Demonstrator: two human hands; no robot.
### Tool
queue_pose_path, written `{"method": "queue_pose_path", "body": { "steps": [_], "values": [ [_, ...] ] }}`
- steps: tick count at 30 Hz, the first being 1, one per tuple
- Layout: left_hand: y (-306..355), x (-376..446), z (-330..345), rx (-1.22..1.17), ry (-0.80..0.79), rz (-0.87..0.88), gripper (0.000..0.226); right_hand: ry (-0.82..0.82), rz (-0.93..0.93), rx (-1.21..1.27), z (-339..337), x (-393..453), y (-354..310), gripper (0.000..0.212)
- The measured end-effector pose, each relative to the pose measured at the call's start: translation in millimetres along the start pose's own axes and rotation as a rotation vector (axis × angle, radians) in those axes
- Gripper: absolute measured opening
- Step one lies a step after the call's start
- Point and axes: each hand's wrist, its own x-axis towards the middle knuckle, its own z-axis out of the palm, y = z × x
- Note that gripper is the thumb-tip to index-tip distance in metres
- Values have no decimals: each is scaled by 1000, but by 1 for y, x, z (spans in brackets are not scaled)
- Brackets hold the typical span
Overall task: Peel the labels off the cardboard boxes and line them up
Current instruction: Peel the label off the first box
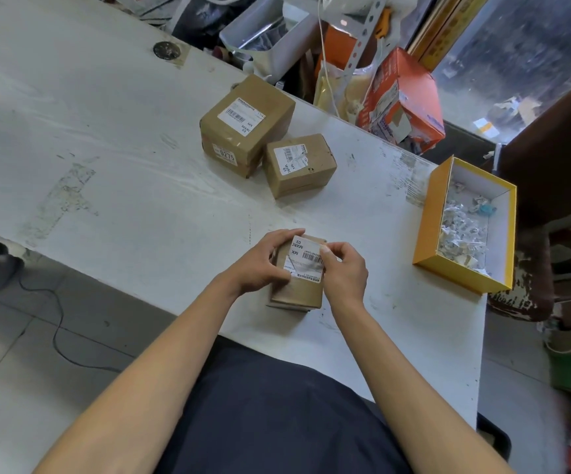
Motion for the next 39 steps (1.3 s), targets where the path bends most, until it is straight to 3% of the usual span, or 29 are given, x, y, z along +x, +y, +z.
{"method": "queue_pose_path", "body": {
  "steps": [19,31,39],
  "values": [
    [2,-1,-1,38,3,5,89,-27,28,-13,-3,1,-6,12],
    [3,0,-3,54,0,2,87,-138,137,208,-11,7,-14,16],
    [-5,-11,6,9,203,-26,93,-54,65,299,-29,19,-24,14]
  ]
}}
